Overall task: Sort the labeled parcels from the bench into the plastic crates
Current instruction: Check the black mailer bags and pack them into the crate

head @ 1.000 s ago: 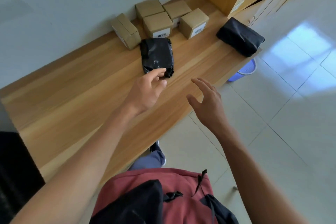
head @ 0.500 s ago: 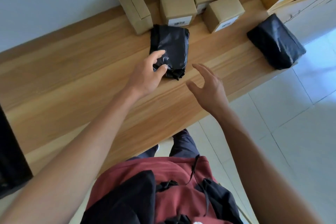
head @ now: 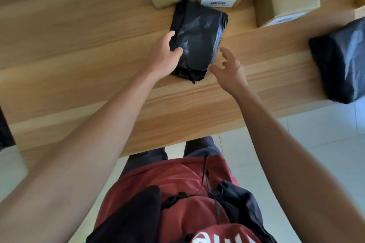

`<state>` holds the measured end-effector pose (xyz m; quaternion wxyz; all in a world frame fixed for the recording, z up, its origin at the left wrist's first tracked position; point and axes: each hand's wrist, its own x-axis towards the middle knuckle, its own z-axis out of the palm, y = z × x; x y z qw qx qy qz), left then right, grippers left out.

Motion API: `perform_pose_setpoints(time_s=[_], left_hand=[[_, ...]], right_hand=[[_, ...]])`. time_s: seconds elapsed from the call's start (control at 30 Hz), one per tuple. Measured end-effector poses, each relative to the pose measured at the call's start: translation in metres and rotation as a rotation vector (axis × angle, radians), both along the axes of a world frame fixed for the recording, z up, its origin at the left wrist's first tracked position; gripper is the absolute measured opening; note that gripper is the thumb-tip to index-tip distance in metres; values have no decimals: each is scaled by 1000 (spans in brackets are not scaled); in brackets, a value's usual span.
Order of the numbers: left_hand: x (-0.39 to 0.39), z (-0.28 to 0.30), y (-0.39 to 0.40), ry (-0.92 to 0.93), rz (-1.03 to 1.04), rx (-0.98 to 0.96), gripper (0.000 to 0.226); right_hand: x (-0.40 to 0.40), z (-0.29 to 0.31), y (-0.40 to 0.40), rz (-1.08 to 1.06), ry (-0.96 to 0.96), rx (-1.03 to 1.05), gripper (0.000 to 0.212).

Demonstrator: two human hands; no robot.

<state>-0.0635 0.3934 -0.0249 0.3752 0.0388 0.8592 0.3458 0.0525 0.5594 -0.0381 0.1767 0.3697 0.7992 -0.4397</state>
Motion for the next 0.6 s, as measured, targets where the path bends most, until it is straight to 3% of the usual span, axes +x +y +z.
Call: perform_pose_setpoints(time_s=[0.1,0.2,0.33,0.6], left_hand=[[1,-10,7,-13,46,-19,60],[3,-16,9,-21,94,-32,58],[13,-21,13,-33,39,-28,60],[33,-10,10,-19,89,61,60]], right_hand=[[-11,-17,6,-83,-2,-77,67],[-18,-31,6,-186,68,-162,57],[-23,-35,2,-331,125,-311,51],[-12,-12,4,-371,158,-395,40]])
